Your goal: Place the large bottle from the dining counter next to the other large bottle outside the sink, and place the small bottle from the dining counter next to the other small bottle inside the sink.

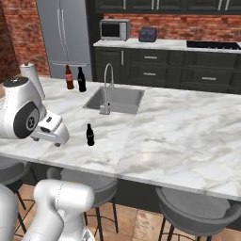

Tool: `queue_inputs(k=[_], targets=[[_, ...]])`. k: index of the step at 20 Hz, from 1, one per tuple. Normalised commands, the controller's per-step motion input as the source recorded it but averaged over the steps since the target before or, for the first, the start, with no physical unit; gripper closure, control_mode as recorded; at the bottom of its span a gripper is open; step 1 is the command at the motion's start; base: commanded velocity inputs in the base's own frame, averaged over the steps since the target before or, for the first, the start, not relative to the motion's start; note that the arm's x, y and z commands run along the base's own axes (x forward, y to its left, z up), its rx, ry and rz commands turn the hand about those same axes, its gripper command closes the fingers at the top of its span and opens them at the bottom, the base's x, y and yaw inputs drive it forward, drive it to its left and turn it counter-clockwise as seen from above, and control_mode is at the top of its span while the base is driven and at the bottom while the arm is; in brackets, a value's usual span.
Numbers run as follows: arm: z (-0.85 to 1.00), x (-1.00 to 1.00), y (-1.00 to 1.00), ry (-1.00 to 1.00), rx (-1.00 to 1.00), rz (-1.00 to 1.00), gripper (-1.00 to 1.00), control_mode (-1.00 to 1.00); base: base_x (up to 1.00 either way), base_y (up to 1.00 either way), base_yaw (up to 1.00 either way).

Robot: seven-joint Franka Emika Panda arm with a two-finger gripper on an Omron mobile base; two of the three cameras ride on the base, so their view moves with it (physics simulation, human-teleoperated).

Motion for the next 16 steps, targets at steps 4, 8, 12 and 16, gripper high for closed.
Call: queue_inputs(k=[4, 8, 12, 16], targets=[[0.0, 0.0, 0.0, 0.0, 0.0, 0.0, -1.0, 1.0, 0.74, -0.22, -0.26], [0.0, 0.0, 0.0, 0.0, 0.0, 0.0, -1.0, 1.0, 0.0, 0.04, -0.01], [0.0, 0.0, 0.0, 0.0, 0.0, 0.0, -1.0, 1.0, 0.0, 0.0, 0.0], [0.0, 0.0, 0.0, 0.0, 0.0, 0.0, -1.0, 1.0, 0.0, 0.0, 0.0]])
